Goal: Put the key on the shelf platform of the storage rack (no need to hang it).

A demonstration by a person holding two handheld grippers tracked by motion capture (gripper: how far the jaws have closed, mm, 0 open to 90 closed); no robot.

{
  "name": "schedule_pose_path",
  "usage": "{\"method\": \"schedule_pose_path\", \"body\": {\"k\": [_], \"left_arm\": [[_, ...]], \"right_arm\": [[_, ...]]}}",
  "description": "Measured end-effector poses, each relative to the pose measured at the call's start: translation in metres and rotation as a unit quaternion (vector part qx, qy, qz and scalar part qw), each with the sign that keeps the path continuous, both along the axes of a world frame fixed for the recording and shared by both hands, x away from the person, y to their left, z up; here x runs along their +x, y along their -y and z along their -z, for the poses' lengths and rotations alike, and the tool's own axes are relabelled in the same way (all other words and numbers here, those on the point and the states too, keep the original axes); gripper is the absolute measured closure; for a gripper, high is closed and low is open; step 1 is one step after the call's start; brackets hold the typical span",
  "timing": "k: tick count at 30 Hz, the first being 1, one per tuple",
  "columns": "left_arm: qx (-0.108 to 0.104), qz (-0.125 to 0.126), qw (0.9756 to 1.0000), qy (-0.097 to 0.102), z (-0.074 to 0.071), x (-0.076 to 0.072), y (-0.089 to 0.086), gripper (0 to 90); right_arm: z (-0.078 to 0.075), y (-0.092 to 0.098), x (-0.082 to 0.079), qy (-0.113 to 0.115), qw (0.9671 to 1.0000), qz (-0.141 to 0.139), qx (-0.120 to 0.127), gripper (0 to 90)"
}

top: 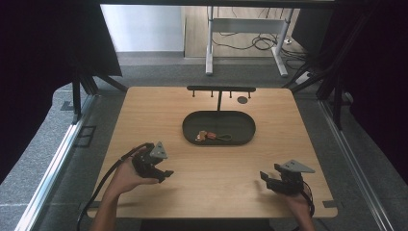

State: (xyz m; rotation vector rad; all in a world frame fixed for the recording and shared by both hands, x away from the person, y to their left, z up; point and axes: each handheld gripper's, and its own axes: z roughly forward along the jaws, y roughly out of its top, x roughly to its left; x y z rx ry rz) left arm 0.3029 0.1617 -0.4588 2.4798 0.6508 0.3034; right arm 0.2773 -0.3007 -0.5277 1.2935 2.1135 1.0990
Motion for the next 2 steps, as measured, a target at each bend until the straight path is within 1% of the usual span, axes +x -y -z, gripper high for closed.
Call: {"method": "schedule_pose_path", "body": {"k": [1, 2], "left_arm": [[0.000, 0.000, 1.0000, 0.000, 0.0000, 0.0000, 0.0000, 33.9], [-0.008, -0.003, 1.0000, -0.004, 0.0020, 0.0008, -0.0006, 33.6]], "right_arm": [[0.0000, 0.0000, 0.0000, 0.000, 1.0000, 0.000, 0.000, 30.4], [0.0023, 0.0005, 0.0024, -0.003, 1.0000, 0.004, 0.000, 30.4]]}}
